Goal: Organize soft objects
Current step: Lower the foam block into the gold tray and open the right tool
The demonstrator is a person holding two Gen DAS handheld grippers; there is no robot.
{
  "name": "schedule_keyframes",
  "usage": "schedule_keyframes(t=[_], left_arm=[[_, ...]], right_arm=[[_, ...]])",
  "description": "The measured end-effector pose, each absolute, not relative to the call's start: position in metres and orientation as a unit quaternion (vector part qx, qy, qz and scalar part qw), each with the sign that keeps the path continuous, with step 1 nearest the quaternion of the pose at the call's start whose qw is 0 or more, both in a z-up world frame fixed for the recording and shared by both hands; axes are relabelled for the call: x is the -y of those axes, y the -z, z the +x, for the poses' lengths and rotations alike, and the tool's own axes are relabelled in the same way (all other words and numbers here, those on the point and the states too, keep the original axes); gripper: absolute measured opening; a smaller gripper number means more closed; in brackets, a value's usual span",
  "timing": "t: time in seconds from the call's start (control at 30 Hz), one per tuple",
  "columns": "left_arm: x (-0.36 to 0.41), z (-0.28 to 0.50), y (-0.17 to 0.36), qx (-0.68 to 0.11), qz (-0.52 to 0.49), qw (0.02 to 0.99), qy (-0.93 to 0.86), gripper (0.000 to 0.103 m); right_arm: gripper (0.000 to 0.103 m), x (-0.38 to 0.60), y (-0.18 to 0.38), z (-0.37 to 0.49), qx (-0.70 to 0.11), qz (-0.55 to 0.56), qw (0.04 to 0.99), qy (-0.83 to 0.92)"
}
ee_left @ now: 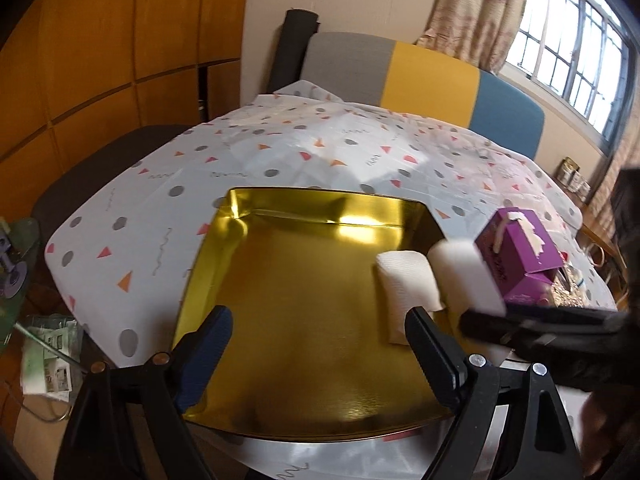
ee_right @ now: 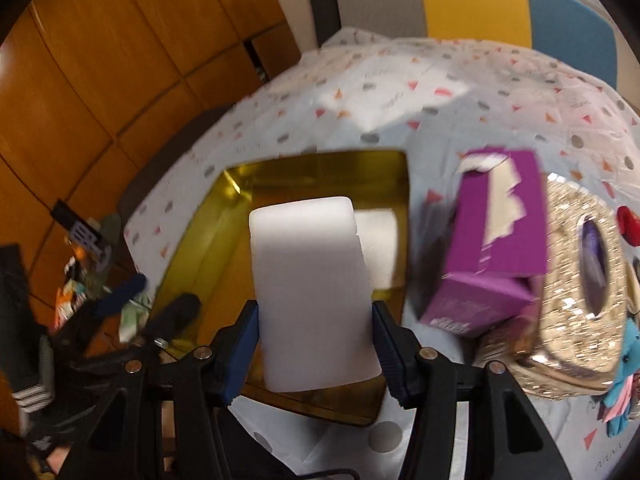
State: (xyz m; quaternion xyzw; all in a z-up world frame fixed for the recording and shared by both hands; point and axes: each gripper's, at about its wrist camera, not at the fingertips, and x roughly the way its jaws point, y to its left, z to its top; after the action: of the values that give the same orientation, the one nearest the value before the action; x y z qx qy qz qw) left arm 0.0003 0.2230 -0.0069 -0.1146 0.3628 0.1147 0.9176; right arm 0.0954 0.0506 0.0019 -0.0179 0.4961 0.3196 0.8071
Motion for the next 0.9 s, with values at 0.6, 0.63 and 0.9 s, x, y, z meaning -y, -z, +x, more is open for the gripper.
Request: schedule_keyframes(t=[0.6,0.63,0.9], left_arm=[[-0.229,-0.008,0.004,-0.355,-0.117,0.919,-0.124,0.091],[-0.228,-0.008,0.004,-0.355,-0.116,0.919,-0.124,0.091],[-0.225,-0.010,0.003,-0.353,-0.112,0.921,-0.124,0.091]], right_arm=[[0.071,-0.077,0.050,0.093,-0.511,-0.103,0.808,-0.275],[0.076,-0.077,0.049,0.092,-0.509,-0.102,0.810,-0.275],[0.076,-0.063,0.031,0.083,-0.483,-0.079,0.828,-0.274]])
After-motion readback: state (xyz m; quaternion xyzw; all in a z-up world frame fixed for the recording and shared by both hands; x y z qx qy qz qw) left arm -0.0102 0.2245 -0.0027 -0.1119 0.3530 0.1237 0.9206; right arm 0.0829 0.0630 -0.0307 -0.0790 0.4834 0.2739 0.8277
